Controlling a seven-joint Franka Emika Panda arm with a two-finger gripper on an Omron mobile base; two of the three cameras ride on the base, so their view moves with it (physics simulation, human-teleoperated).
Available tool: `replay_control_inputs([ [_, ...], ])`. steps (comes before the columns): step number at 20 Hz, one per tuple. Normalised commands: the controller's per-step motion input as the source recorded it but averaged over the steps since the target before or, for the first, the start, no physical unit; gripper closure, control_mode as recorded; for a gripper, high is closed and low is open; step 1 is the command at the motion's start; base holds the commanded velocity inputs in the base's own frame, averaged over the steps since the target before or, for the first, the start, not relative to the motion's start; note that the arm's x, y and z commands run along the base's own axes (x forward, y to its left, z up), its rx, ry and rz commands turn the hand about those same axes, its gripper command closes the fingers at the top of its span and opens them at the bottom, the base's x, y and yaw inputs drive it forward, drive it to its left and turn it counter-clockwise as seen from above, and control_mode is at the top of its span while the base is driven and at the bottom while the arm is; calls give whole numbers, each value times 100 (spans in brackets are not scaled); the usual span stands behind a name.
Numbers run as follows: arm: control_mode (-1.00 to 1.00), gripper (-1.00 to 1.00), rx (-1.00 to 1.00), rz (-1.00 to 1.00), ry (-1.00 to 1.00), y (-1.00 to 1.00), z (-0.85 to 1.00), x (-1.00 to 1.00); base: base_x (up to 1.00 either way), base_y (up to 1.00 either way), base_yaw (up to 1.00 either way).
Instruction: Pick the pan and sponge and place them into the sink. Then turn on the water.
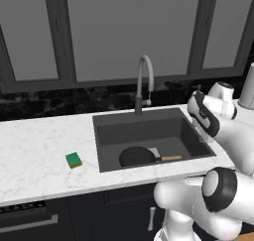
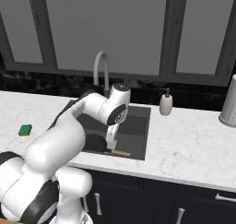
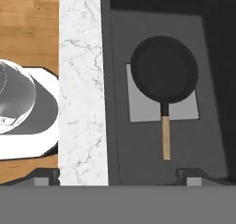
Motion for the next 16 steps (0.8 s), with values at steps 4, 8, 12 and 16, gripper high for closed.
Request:
replay_control_inputs([
  [4, -100, -100, 0, 0, -11, 56, 63, -45, 0, 0, 0],
  [8, -100, -100, 0, -9, -3, 42, 46, -32, 0, 0, 0],
  [12, -100, -100, 0, -16, 0, 44, 36, -12, 0, 0, 0],
  [16, -100, -100, 0, -14, 0, 60, 28, -1, 0, 0, 0],
])
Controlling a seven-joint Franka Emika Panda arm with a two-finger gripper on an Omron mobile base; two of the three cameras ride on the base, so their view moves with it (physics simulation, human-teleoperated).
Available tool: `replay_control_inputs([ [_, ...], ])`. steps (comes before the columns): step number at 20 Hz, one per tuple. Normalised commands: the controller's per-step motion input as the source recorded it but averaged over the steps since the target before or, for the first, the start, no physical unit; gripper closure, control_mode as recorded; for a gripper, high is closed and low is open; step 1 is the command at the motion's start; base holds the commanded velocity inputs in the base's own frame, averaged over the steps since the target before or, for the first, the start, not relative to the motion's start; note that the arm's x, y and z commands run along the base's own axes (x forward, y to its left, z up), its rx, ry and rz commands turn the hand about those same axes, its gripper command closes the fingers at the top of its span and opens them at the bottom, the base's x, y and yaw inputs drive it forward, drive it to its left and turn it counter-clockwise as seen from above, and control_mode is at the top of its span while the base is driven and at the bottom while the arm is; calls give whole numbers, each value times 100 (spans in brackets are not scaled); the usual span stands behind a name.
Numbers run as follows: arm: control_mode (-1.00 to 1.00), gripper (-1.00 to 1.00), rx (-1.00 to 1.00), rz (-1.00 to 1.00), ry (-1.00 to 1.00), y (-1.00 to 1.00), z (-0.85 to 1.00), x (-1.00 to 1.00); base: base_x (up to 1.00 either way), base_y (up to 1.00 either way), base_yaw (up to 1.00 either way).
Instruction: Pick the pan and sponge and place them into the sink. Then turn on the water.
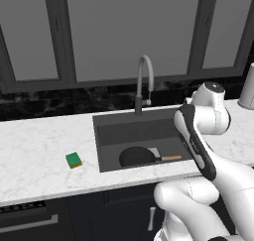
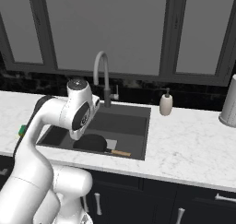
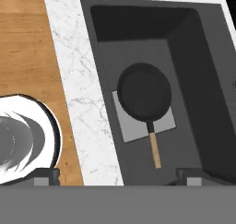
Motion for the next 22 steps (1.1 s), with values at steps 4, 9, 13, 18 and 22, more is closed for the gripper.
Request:
replay_control_inputs([
  [4, -100, -100, 0, -14, 7, 54, 36, 0, 0, 0, 0],
  [9, -100, -100, -3, -20, 22, 80, 9, 13, 0, 0, 0],
  [13, -100, -100, -3, -14, 21, 50, 0, 15, 0, 0, 0],
  [18, -100, -100, 3, -5, 5, 29, -2, 4, 0, 0, 0],
  [22, -100, -100, 16, -34, 0, 79, -8, 5, 0, 0, 0],
])
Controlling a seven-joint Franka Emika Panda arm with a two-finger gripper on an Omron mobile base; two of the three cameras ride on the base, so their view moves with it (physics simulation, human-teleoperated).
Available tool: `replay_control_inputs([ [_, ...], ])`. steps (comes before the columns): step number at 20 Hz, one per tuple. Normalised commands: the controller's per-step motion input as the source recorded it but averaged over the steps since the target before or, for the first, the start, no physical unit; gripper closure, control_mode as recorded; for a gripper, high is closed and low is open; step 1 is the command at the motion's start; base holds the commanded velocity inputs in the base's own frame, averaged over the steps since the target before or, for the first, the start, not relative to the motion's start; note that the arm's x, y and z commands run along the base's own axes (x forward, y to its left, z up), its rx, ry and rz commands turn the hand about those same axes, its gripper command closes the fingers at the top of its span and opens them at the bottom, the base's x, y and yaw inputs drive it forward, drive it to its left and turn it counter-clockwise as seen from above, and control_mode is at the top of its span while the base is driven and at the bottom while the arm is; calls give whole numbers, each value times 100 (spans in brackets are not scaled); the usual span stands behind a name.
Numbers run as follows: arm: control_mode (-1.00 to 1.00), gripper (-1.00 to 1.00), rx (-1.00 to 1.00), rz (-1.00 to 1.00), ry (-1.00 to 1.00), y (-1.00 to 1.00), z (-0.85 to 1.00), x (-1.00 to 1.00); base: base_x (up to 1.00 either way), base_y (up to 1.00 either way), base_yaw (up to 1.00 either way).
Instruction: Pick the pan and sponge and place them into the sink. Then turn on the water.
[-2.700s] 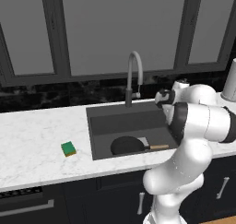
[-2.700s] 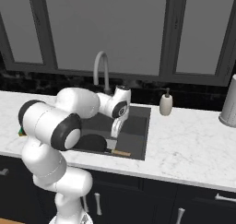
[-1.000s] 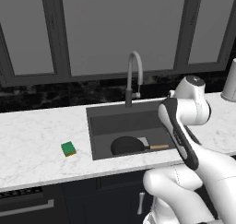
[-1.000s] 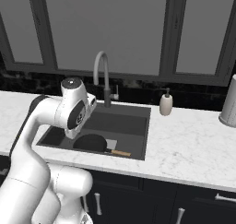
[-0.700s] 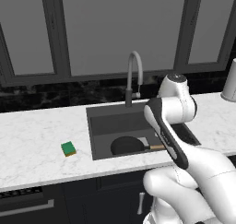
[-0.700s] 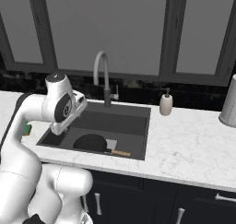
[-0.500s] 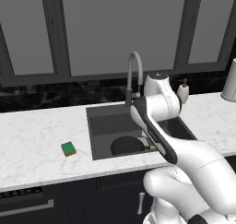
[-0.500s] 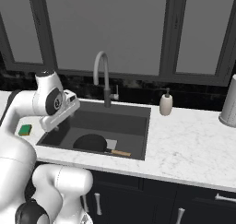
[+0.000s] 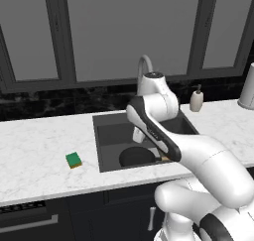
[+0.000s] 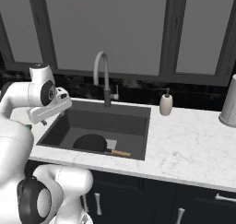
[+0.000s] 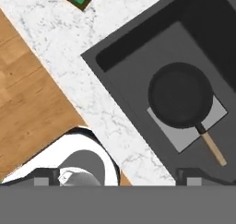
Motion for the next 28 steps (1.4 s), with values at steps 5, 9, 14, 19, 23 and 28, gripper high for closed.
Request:
replay_control_inputs([
  [5, -100, -100, 7, -42, 3, 79, -17, 2, 0, 0, 0],
  [9, -100, -100, 0, -39, 10, 91, -26, 9, 0, 0, 0],
  [14, -100, -100, -1, -31, 7, 76, -17, 26, 0, 0, 0],
  [19, -100, -100, 0, -10, 2, 38, -7, 26, 0, 0, 0],
  [23, -100, -100, 0, -2, 0, 39, -28, 25, 0, 0, 0],
  [28, -100, -100, 0, 0, 1, 31, -32, 24, 0, 0, 0],
])
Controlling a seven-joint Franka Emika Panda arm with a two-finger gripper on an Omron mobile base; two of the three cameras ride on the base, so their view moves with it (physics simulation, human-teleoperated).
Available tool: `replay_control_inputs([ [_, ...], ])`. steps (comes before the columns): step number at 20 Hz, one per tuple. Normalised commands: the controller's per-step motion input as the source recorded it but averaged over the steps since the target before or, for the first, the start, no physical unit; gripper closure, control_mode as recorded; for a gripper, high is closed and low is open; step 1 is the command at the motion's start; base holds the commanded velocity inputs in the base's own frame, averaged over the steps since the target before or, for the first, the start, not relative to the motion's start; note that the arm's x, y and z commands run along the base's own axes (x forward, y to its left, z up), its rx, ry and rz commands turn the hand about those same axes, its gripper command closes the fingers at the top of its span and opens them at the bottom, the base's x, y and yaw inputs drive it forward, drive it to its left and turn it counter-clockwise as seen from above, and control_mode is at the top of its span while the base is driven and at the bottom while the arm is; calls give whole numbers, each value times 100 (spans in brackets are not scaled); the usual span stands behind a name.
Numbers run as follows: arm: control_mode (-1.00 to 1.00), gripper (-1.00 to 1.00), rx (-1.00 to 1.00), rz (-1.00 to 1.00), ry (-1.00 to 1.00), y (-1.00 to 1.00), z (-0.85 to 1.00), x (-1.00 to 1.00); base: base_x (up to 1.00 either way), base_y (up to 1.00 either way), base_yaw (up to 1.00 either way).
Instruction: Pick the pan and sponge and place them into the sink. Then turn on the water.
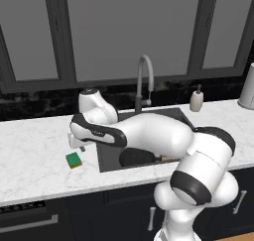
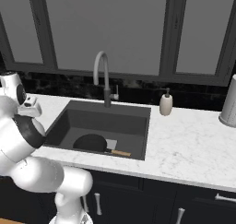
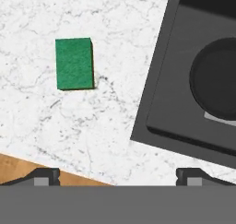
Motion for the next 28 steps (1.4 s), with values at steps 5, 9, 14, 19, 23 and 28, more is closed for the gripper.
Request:
replay_control_inputs([
  [5, -100, -100, 0, 0, 3, 37, -32, 10, 0, 0, 0],
  [9, -100, -100, 0, 0, 4, 38, -31, 10, 0, 0, 0],
  [14, -100, -100, 0, 0, 3, 32, -32, 19, 0, 0, 0],
  [19, -100, -100, 0, 0, 3, 14, -23, 24, 0, 0, 0],
  [23, -100, -100, 0, 0, 1, 14, -25, 17, 0, 0, 0],
  [28, -100, -100, 0, 0, 0, 17, -24, 15, 0, 0, 0],
])
